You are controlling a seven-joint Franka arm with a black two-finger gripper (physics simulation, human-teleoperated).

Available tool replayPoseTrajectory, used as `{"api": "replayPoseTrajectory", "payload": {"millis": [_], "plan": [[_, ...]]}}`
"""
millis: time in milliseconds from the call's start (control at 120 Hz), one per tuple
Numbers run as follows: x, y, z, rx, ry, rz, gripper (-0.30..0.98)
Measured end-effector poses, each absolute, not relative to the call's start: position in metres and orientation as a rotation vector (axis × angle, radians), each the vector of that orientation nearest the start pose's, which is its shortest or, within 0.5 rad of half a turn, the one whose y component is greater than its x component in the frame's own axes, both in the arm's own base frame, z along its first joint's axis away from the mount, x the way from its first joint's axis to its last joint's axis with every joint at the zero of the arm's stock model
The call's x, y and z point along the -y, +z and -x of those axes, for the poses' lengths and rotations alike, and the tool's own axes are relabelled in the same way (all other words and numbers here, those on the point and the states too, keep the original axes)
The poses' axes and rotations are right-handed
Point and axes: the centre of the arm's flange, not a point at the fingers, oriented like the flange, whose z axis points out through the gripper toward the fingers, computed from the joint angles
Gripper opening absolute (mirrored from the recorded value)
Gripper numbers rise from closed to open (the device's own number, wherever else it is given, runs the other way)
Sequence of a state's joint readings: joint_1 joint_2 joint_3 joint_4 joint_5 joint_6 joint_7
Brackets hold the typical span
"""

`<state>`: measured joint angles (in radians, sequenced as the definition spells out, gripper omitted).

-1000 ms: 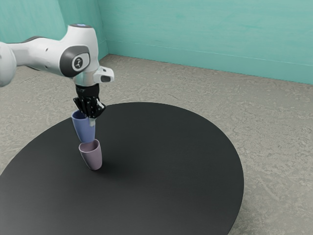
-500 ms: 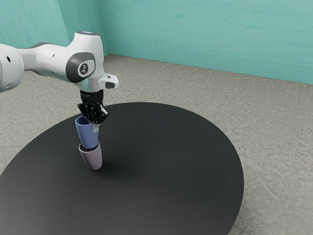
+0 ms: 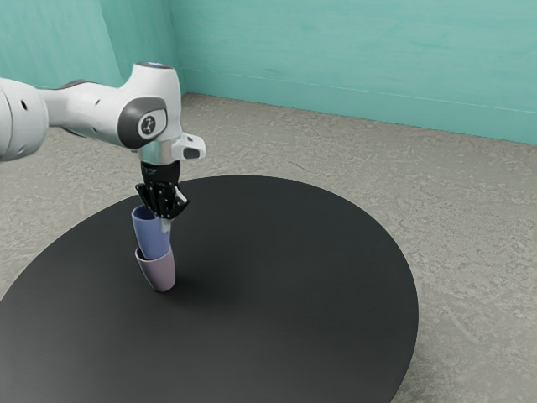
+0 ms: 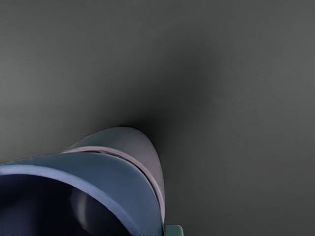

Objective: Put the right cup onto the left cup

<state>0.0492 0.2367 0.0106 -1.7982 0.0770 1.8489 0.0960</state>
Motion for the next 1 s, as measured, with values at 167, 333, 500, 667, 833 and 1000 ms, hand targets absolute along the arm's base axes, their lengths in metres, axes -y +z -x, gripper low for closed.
{"api": "replayPoseTrajectory", "payload": {"millis": [167,333,500,667,833,1000], "plan": [[-0.041,0.396,-0.601,-0.097,0.301,3.068,-0.1],[-0.041,0.39,-0.602,-0.097,0.307,3.067,-0.09],[-0.041,0.386,-0.603,-0.102,0.305,3.07,0.08],[-0.04,0.395,-0.602,-0.108,0.278,3.073,0.34],[-0.039,0.42,-0.595,-0.113,0.226,3.075,0.48],[-0.037,0.449,-0.588,-0.119,0.19,3.078,0.59]]}}
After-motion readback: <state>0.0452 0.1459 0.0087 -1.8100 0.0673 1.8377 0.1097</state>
